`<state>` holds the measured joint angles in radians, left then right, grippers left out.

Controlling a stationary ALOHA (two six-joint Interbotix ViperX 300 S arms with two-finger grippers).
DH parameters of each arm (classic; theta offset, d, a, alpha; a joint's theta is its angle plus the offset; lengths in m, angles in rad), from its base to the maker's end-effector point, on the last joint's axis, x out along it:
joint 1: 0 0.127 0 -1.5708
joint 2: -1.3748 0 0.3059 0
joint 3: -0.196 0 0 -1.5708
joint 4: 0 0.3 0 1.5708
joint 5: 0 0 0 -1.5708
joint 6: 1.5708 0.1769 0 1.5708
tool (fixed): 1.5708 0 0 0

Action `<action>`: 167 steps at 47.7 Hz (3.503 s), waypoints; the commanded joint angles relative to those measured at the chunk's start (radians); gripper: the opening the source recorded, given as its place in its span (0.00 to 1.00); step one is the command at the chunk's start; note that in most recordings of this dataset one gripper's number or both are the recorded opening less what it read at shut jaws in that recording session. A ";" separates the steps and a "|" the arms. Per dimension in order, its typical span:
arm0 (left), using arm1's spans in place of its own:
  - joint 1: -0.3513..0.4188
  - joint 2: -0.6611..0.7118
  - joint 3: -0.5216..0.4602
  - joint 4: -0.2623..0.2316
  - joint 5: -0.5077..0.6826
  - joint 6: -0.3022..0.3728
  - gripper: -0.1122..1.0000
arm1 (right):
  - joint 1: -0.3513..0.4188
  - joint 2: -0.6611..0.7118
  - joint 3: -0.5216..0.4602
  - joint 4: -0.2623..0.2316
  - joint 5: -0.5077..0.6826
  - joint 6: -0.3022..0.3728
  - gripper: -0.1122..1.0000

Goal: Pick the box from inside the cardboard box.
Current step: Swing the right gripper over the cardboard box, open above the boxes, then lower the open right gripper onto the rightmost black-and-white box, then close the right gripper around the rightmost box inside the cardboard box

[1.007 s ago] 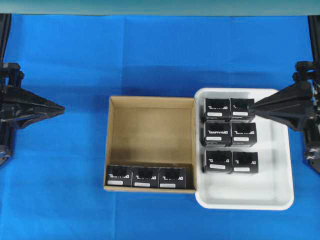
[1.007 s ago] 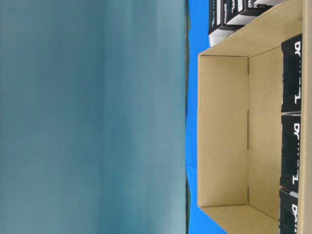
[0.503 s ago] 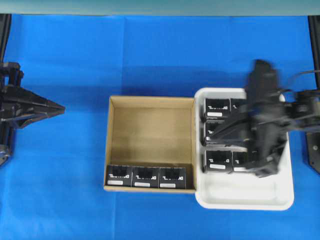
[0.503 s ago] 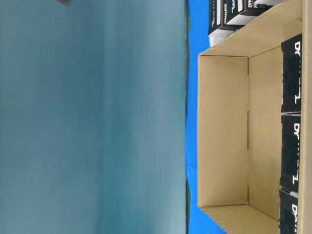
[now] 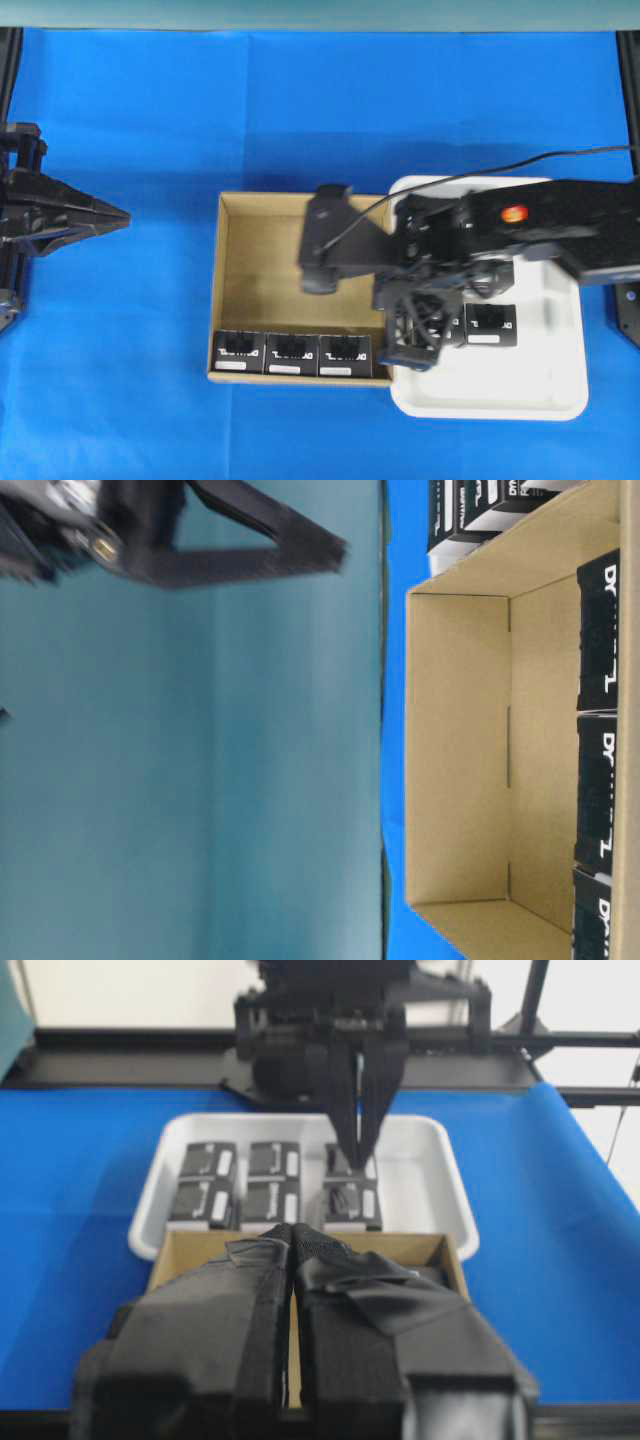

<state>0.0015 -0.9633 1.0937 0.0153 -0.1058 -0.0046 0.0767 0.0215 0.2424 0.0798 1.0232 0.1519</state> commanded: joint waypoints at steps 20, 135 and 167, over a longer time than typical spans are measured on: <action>0.000 0.006 -0.029 0.002 0.020 -0.002 0.08 | 0.002 0.092 -0.061 0.008 -0.020 -0.086 0.22; 0.023 0.009 -0.028 0.002 0.083 -0.020 0.09 | -0.107 0.275 0.014 0.183 -0.216 -0.268 1.00; 0.029 0.009 -0.029 0.002 0.083 -0.021 0.08 | -0.112 0.238 -0.006 0.183 -0.178 -0.307 1.00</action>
<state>0.0276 -0.9603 1.0937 0.0153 -0.0169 -0.0230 -0.0307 0.2654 0.2470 0.2669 0.8376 -0.1534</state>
